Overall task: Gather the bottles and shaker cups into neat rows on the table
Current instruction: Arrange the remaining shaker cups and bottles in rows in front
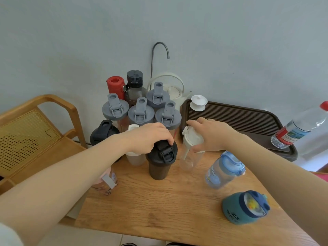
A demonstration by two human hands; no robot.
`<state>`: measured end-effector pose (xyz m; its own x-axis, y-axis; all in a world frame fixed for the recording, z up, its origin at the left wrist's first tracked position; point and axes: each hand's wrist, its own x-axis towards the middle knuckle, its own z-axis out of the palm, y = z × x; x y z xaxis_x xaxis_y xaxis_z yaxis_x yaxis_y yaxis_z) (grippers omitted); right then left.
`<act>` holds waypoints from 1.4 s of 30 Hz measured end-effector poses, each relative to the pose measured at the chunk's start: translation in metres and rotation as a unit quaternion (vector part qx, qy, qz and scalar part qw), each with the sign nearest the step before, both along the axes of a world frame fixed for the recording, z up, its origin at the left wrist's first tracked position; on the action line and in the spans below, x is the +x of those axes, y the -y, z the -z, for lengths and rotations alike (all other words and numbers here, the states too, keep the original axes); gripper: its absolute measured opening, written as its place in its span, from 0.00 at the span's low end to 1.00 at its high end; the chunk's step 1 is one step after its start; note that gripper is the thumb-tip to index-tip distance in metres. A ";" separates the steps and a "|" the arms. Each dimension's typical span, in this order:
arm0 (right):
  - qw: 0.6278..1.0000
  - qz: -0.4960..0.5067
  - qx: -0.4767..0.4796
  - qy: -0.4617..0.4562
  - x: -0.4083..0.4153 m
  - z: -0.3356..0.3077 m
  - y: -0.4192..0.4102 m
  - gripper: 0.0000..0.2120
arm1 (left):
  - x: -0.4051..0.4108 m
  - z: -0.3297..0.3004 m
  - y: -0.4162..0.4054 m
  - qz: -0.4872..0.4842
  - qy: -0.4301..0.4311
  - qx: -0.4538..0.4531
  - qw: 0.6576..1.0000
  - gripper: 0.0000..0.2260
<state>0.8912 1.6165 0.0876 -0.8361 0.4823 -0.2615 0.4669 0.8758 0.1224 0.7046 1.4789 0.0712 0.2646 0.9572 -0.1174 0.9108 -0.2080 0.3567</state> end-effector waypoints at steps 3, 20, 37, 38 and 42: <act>0.999 0.007 -0.034 0.011 0.002 -0.001 -0.005 0.46 | 0.000 0.010 -0.002 0.002 0.023 0.041 0.999 0.22; 0.936 0.221 -0.091 -0.258 -0.054 -0.068 -0.092 0.35 | -0.003 0.007 -0.038 -0.233 0.020 0.092 0.968 0.18; 0.958 0.171 -0.170 -0.156 -0.121 0.013 -0.104 0.38 | -0.004 0.001 -0.060 -0.233 -0.051 -0.057 0.970 0.26; 0.958 0.175 -0.168 -0.154 -0.122 0.012 -0.103 0.39 | -0.004 0.001 -0.058 -0.230 -0.052 -0.062 0.970 0.27; 0.940 0.226 -0.206 -0.153 -0.122 0.009 -0.100 0.39 | -0.003 -0.003 -0.050 -0.230 -0.043 -0.079 0.969 0.27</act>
